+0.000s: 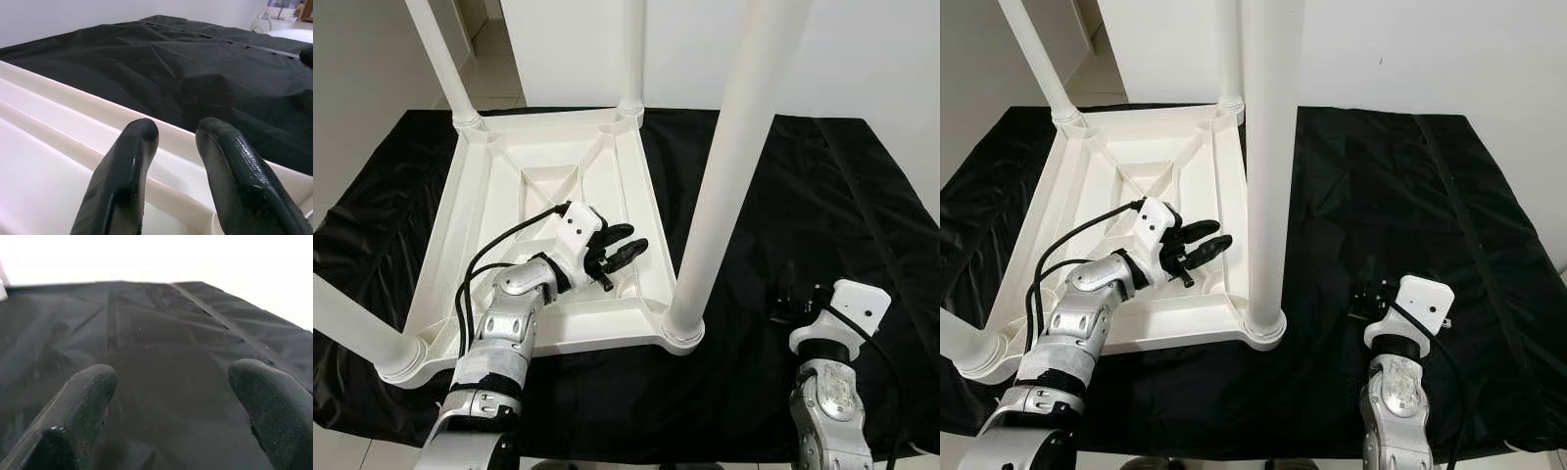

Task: Building children table

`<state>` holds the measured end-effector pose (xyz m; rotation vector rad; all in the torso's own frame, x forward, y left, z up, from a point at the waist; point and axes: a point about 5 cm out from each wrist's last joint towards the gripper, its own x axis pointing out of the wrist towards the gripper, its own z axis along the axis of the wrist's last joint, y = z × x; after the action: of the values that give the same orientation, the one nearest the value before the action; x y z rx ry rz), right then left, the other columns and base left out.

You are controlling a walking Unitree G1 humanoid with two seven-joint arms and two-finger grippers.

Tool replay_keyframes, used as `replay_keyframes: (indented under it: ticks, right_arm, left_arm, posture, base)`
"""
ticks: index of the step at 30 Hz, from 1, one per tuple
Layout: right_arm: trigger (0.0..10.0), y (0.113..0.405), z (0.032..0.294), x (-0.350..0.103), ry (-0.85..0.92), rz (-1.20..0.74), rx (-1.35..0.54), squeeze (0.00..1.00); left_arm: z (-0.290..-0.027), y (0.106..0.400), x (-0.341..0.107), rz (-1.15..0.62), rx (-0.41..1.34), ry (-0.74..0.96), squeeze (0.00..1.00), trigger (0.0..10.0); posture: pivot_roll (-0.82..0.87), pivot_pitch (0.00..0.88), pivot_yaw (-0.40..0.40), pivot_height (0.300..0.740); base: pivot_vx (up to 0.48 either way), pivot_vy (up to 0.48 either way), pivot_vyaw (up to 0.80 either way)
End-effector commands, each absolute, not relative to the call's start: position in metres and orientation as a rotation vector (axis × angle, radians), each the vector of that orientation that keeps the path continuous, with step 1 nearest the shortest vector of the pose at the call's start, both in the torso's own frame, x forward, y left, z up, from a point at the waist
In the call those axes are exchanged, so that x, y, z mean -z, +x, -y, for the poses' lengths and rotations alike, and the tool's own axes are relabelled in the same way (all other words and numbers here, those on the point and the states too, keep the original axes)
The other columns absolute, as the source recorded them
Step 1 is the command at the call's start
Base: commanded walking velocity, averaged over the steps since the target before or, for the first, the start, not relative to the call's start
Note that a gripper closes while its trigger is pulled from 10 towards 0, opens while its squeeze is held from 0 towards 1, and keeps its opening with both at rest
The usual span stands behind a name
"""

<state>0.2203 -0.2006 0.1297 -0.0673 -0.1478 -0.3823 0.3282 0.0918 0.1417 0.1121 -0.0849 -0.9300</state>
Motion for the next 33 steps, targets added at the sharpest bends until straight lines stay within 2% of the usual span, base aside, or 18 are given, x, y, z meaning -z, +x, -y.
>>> replay_keyframes:
  ticks: [1, 10, 15, 21, 27, 28, 31, 33]
  right_arm:
    - [10.0, 0.222, 0.196, -0.126, -0.083, 0.137, 0.377, 0.00]
    - [10.0, 0.232, 0.192, -0.123, -0.107, 0.121, 0.386, 0.00]
    - [10.0, 0.236, 0.197, -0.125, -0.121, 0.127, 0.427, 0.00]
    - [10.0, 0.238, 0.199, -0.125, -0.118, 0.137, 0.462, 0.00]
    - [10.0, 0.236, 0.201, -0.126, -0.140, 0.149, 0.440, 0.00]
    - [10.0, 0.235, 0.202, -0.127, -0.158, 0.160, 0.421, 0.00]
    - [10.0, 0.235, 0.203, -0.127, -0.170, 0.165, 0.414, 0.00]
    - [10.0, 0.235, 0.205, -0.128, -0.183, 0.178, 0.405, 0.00]
  left_arm:
    - [-0.115, 0.347, -0.142, 0.102, 0.322, 0.068, 0.00, 10.0]
    - [-0.112, 0.353, -0.138, 0.054, 0.231, -0.076, 0.00, 10.0]
    - [-0.120, 0.359, -0.139, 0.027, 0.096, -0.088, 0.00, 10.0]
    - [-0.125, 0.364, -0.139, 0.010, 0.040, -0.110, 0.00, 10.0]
    - [-0.115, 0.365, -0.147, 0.074, 0.121, -0.072, 0.00, 10.0]
    - [-0.116, 0.365, -0.150, 0.093, 0.140, -0.065, 0.00, 10.0]
    - [-0.117, 0.365, -0.150, 0.098, 0.148, -0.069, 0.00, 10.0]
    - [-0.115, 0.362, -0.145, 0.101, 0.221, -0.127, 0.00, 10.0]
  posture:
    - [-0.08, 0.013, 0.027, 0.740]
    - [-0.10, 0.000, 0.018, 0.740]
    - [-0.09, 0.000, 0.035, 0.740]
    - [-0.09, 0.000, 0.045, 0.740]
    - [-0.08, 0.000, 0.079, 0.740]
    - [-0.09, 0.000, 0.107, 0.740]
    - [-0.09, 0.000, 0.107, 0.740]
    - [-0.10, 0.000, 0.101, 0.740]
  base:
    - [0.000, 0.000, 0.00]
    - [0.000, 0.000, 0.00]
    - [0.000, 0.000, 0.00]
    - [0.000, 0.000, 0.00]
    - [0.000, 0.000, 0.00]
    - [0.000, 0.000, 0.00]
    - [0.000, 0.000, 0.00]
    - [0.000, 0.000, 0.00]
